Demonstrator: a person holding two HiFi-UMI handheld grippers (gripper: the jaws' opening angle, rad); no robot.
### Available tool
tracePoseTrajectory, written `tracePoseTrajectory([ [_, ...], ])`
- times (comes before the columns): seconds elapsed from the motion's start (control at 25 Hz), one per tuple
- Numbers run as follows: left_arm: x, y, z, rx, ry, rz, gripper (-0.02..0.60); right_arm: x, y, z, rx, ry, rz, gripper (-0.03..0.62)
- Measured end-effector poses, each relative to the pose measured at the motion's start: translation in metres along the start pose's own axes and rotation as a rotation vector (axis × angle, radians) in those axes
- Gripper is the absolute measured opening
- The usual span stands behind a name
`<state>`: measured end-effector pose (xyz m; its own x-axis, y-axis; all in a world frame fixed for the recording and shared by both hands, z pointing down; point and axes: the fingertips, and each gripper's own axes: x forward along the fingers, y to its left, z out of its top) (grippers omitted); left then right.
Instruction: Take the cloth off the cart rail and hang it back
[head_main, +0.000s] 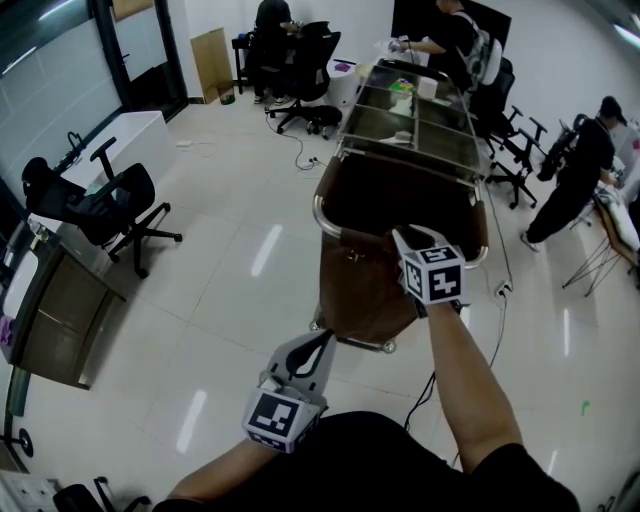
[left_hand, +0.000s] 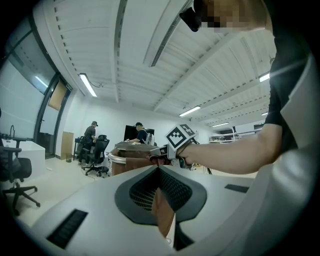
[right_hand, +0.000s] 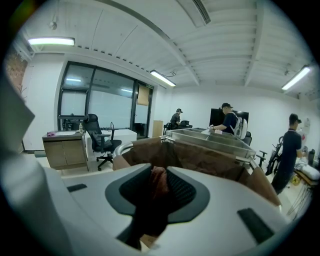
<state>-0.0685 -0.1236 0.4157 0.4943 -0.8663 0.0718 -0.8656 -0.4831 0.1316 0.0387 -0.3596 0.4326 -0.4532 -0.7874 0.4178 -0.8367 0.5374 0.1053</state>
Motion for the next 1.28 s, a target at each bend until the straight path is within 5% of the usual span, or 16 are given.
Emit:
tracePoseTrajectory([
  [0.32,0.001,-0.005,0.0,0.016,0.007,-0.012,0.0,-0.012,-0.001,0.009,0.049,-0.056,0.038,0.192],
  [0.6,0.004,-0.014,-0.002,0.027,0.014,-0.029,0.0,-0.04,0.007,0.03,0.054,-0.142,0.086,0.19],
  [0.68,0.005,-0.018,-0.003,0.04,0.013,-0.035,0.0,-0.056,0.014,0.041,0.077,-0.188,0.124,0.18],
  [0.88,0.005,-0.027,-0.001,0.044,0.01,-0.048,0.0,-0.123,0.024,0.069,0.222,-0.401,0.261,0.006],
  [1.08,0.007,-0.036,0.003,0.046,0.003,-0.058,0.0,-0.193,0.029,0.078,0.212,-0.519,0.284,0.006],
  [1.28,0.008,-0.046,0.003,0.049,0.001,-0.074,0.0,-0.24,0.058,0.044,0.15,-0.496,0.327,0.008],
])
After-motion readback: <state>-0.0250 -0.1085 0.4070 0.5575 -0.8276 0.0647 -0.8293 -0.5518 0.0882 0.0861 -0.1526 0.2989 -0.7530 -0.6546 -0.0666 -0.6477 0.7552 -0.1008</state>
